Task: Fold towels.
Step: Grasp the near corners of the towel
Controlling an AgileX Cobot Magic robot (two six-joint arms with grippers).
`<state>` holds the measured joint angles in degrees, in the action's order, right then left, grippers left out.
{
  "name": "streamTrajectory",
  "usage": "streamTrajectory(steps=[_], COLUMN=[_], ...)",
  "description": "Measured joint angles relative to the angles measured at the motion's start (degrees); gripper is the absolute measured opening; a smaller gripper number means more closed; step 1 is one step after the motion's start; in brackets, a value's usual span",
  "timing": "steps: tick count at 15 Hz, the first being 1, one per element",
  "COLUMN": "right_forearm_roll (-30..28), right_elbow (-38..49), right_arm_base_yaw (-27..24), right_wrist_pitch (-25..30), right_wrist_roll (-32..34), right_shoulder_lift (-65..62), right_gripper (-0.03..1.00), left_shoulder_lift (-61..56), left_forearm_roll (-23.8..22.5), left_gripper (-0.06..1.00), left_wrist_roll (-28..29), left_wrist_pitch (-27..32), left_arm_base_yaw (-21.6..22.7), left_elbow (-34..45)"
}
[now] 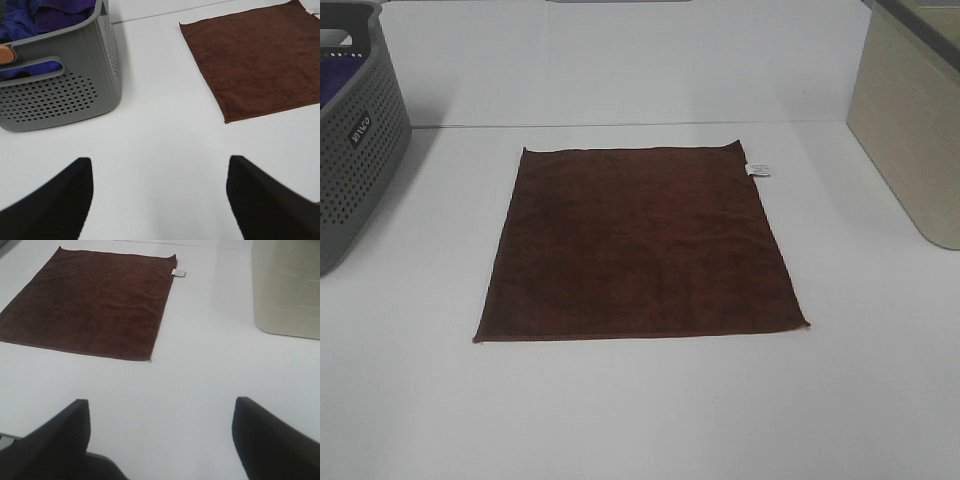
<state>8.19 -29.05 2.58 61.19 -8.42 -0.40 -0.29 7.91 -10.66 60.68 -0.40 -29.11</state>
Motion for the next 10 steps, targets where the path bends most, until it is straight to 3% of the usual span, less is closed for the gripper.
streamTrajectory(steps=[10], right_forearm_roll=[0.00], right_elbow=[0.00], right_arm_base_yaw=[0.00], right_wrist_pitch=[0.00], right_wrist_roll=[0.00], right_shoulder_lift=[0.00], right_gripper=[0.74], left_shoulder_lift=[0.00], left_forearm_roll=[0.00], left_gripper=[0.71], left_wrist_roll=[0.00], left_wrist_pitch=[0.00], left_arm_base_yaw=[0.00], left_elbow=[0.00])
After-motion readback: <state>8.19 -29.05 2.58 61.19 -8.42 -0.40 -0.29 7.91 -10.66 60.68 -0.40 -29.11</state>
